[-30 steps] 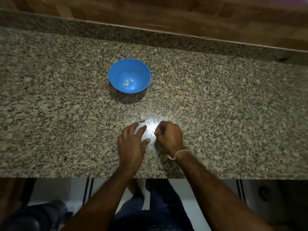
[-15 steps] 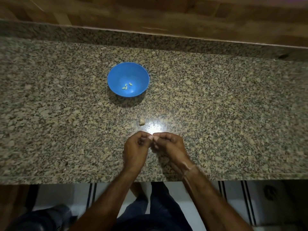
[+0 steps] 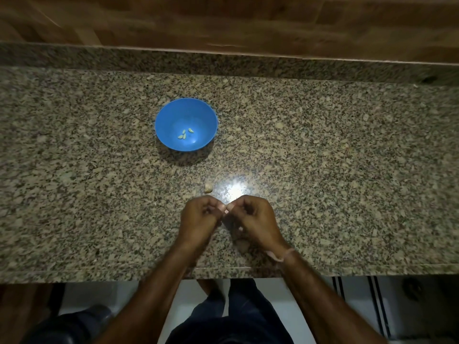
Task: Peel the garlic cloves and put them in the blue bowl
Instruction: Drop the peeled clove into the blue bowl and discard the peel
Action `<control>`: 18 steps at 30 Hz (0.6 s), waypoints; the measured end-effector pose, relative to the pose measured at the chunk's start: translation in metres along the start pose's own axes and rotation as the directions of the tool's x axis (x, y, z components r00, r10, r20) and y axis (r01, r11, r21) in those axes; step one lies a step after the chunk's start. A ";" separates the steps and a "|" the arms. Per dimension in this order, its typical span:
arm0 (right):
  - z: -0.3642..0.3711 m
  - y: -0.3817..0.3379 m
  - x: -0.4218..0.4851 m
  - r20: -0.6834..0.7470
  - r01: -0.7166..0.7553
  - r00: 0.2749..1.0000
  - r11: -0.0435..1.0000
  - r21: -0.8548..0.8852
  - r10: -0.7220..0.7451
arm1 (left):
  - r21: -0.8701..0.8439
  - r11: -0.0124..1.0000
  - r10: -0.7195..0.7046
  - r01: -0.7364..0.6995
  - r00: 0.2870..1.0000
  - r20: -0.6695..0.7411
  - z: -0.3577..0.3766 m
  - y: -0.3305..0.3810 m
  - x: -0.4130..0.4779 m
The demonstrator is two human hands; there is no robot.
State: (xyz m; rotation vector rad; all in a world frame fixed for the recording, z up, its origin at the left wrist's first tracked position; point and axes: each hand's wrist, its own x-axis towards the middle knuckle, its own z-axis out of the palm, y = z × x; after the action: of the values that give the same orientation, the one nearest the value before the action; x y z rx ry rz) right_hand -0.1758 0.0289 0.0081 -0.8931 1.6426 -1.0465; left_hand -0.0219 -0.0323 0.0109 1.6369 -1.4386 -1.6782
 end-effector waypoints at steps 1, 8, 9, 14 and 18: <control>0.000 -0.002 0.000 0.050 -0.098 0.994 0.988 0.122 0.093 | 0.188 0.970 0.170 -0.156 0.983 -0.062 0.000 0.001 -0.002; 0.008 -0.003 0.005 -0.014 0.042 0.999 0.997 -0.063 -0.043 | -0.225 0.970 -0.108 0.096 0.993 -0.044 0.006 0.002 -0.003; 0.010 -0.001 0.006 -0.031 0.144 0.988 0.971 -0.193 -0.153 | -0.309 0.928 -0.217 0.208 0.976 0.006 0.006 0.002 -0.002; 0.012 -0.005 0.008 0.020 -0.057 0.998 0.998 0.038 0.056 | 0.108 0.985 0.149 -0.131 0.973 -0.179 0.006 0.000 -0.009; 0.022 -0.011 0.001 0.168 -0.405 0.914 0.820 0.405 0.369 | 0.423 0.843 0.441 -0.332 0.877 -0.191 0.006 -0.002 -0.015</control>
State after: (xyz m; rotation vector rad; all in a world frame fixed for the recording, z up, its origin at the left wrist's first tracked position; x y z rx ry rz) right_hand -0.1541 0.0189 0.0142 -0.2810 1.3644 -1.0107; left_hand -0.0233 -0.0165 0.0150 1.5440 -1.8722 -0.9379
